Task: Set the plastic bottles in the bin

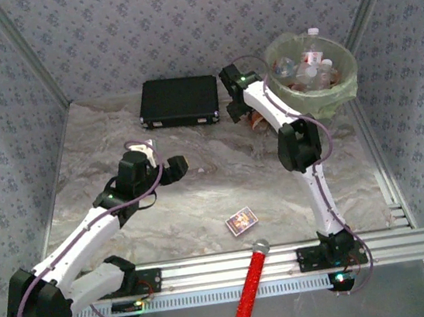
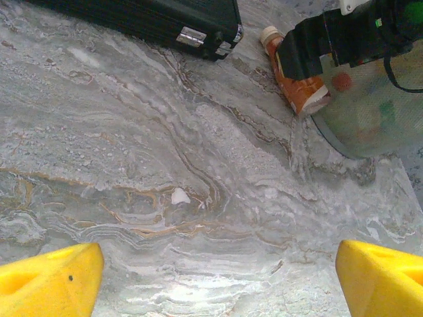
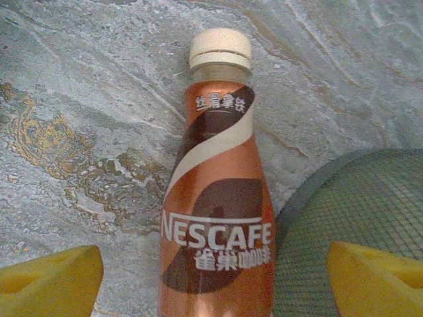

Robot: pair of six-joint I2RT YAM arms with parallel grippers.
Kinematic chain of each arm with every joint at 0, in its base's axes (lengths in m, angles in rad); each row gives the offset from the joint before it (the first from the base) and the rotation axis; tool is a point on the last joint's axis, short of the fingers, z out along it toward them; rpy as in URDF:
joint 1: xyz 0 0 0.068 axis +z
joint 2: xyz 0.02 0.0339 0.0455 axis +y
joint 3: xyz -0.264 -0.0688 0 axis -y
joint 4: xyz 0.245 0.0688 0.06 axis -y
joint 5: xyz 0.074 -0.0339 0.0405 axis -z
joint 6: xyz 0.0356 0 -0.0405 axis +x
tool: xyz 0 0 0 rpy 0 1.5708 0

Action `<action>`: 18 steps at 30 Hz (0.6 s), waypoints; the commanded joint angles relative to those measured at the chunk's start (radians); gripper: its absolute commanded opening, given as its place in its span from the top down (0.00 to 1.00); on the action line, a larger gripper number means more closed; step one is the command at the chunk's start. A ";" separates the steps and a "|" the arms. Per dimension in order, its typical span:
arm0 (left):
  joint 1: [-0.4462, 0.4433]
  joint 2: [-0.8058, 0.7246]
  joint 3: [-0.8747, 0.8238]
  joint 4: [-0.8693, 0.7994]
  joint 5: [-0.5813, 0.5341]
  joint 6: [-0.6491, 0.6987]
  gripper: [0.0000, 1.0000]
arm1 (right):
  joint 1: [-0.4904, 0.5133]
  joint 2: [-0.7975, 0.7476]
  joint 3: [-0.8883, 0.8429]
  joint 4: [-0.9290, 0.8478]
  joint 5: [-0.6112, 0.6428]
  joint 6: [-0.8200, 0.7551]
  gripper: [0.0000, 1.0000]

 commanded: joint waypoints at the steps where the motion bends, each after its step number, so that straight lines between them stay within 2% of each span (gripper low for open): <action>1: 0.004 0.005 -0.004 0.017 0.008 -0.014 0.10 | 0.003 0.045 0.030 -0.019 -0.035 -0.022 0.12; 7: 0.003 0.012 0.006 0.022 0.016 -0.022 0.11 | -0.002 0.071 0.018 -0.019 -0.052 -0.025 0.17; 11: 0.004 0.018 0.007 0.024 0.013 -0.021 0.11 | 0.010 0.040 -0.051 0.041 -0.054 -0.033 0.26; 18: 0.003 0.023 0.018 0.023 0.021 -0.023 0.11 | 0.022 0.001 -0.073 0.062 -0.067 -0.023 0.41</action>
